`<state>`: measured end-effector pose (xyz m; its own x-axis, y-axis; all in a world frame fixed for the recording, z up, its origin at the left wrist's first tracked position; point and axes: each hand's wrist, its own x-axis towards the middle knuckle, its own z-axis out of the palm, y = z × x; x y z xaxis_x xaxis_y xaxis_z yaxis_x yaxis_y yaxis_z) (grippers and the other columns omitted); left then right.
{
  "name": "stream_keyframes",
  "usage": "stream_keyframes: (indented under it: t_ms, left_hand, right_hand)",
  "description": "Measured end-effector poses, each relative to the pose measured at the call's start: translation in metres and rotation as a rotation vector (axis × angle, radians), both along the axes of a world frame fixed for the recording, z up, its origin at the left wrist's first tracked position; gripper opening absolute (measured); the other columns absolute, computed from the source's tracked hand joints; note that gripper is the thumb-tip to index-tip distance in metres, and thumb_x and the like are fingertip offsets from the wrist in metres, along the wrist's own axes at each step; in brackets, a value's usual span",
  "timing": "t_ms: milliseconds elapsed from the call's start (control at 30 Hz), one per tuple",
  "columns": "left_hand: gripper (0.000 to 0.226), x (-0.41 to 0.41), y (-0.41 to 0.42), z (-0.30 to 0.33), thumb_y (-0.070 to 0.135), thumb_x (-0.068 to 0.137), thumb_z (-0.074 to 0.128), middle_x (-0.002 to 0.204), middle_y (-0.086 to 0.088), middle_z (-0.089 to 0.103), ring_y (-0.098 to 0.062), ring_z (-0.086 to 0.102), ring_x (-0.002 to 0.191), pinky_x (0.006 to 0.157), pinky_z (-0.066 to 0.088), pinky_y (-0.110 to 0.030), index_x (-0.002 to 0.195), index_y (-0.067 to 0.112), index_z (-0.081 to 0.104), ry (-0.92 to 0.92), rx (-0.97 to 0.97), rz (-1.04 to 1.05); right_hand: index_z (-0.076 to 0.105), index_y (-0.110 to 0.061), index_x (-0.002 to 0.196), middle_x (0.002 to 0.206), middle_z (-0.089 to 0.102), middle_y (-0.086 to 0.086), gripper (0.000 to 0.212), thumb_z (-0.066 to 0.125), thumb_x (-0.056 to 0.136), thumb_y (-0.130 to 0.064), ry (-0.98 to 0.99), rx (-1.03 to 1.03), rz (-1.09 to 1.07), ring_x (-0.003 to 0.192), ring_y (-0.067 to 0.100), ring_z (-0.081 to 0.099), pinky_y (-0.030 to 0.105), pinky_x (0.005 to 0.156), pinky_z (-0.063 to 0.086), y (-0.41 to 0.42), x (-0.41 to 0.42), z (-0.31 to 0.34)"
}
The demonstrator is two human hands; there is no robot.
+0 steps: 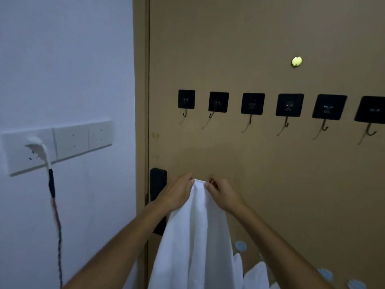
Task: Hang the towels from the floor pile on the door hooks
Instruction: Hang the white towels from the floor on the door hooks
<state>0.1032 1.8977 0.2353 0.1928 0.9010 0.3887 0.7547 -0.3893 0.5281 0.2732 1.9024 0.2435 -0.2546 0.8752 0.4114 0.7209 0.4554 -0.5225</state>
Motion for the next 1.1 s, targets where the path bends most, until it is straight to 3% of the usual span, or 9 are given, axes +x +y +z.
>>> stream_keyframes:
  t_ms: [133, 267, 433, 633, 733, 800, 900, 967, 1100]
  left_hand:
    - [0.018, -0.031, 0.058, 0.057, 0.011, 0.097, 0.032, 0.076, -0.002, 0.050, -0.019, 0.044, 0.071, 0.067, 0.040, -0.038, 0.083, 0.019, 0.041, -0.108, 0.134, -0.010]
    - [0.019, -0.055, 0.102, 0.107, -0.006, 0.085, 0.032, 0.078, -0.006, 0.048, -0.022, 0.042, 0.071, 0.065, 0.035, -0.034, 0.087, 0.008, 0.045, -0.120, 0.311, -0.049]
    - [0.024, -0.073, 0.148, 0.148, -0.007, 0.087, 0.034, 0.095, -0.006, 0.052, -0.022, 0.048, 0.086, 0.075, 0.039, -0.032, 0.097, 0.005, 0.053, -0.116, 0.483, -0.041]
    - [0.029, -0.072, 0.196, 0.158, -0.006, 0.089, 0.038, 0.117, -0.011, 0.053, -0.024, 0.050, 0.105, 0.086, 0.038, -0.027, 0.111, 0.003, 0.054, -0.175, 0.405, 0.000]
    - [0.017, -0.065, 0.203, 0.136, 0.003, 0.094, 0.041, 0.114, -0.016, 0.053, -0.025, 0.050, 0.100, 0.081, 0.036, -0.028, 0.106, 0.000, 0.054, -0.218, 0.262, -0.001]
    - [0.013, -0.060, 0.200, 0.120, 0.008, 0.097, 0.042, 0.112, -0.019, 0.054, -0.023, 0.047, 0.095, 0.079, 0.035, -0.030, 0.090, 0.003, 0.052, -0.295, 0.145, 0.012]
    - [0.021, -0.052, 0.196, 0.099, 0.015, 0.099, 0.043, 0.125, -0.018, 0.052, -0.024, 0.050, 0.103, 0.084, 0.040, -0.021, 0.112, 0.002, 0.054, -0.365, 0.129, -0.016]
    - [0.020, -0.050, 0.188, 0.093, 0.021, 0.097, 0.045, 0.116, -0.014, 0.054, -0.019, 0.049, 0.094, 0.070, 0.042, -0.020, 0.106, 0.005, 0.054, -0.474, 0.165, -0.009]
    - [0.019, -0.049, 0.188, 0.075, 0.019, 0.097, 0.046, 0.097, -0.004, 0.052, -0.022, 0.048, 0.101, 0.088, 0.042, -0.035, 0.089, 0.005, 0.057, -0.412, 0.200, -0.009]
  right_hand:
    - [0.049, -0.009, 0.092, 0.076, 0.050, -0.004, 0.007, 0.042, 0.091, -0.009, 0.034, 0.146, -0.033, 0.071, 0.016, 0.046, 0.031, 0.061, 0.035, 0.043, -0.030, 0.055]
    - [0.052, -0.008, 0.104, 0.102, 0.054, 0.007, 0.017, 0.040, 0.093, -0.004, -0.069, 0.343, -0.099, 0.087, 0.022, 0.048, 0.030, 0.068, 0.038, 0.076, -0.062, 0.101]
    - [0.049, -0.005, 0.119, 0.120, 0.049, 0.012, 0.034, 0.038, 0.088, 0.004, -0.172, 0.417, -0.284, 0.097, 0.027, 0.052, 0.035, 0.075, 0.046, 0.112, -0.096, 0.140]
    - [0.049, -0.002, 0.113, 0.117, 0.044, 0.012, 0.024, 0.041, 0.090, 0.000, -0.199, 0.312, -0.404, 0.097, 0.028, 0.052, 0.036, 0.077, 0.047, 0.142, -0.115, 0.164]
    - [0.051, -0.001, 0.109, 0.115, 0.047, 0.015, 0.021, 0.038, 0.093, -0.002, -0.252, 0.267, -0.388, 0.102, 0.028, 0.049, 0.031, 0.078, 0.042, 0.157, -0.119, 0.140]
    - [0.053, -0.001, 0.104, 0.108, 0.050, 0.015, 0.021, 0.035, 0.096, -0.007, -0.163, 0.277, -0.368, 0.100, 0.027, 0.049, 0.028, 0.077, 0.039, 0.163, -0.122, 0.119]
    - [0.054, -0.005, 0.088, 0.093, 0.049, 0.008, 0.034, 0.031, 0.098, -0.029, 0.006, 0.346, -0.378, 0.092, 0.022, 0.048, 0.027, 0.074, 0.038, 0.163, -0.129, 0.098]
    - [0.057, -0.005, 0.084, 0.092, 0.050, 0.009, 0.048, 0.026, 0.095, -0.040, -0.009, 0.467, -0.421, 0.091, 0.020, 0.045, 0.030, 0.078, 0.039, 0.166, -0.131, 0.088]
    - [0.059, -0.001, 0.082, 0.084, 0.056, 0.015, 0.049, 0.024, 0.092, -0.034, -0.031, 0.559, -0.430, 0.079, 0.027, 0.051, 0.041, 0.068, 0.047, 0.166, -0.135, 0.075]
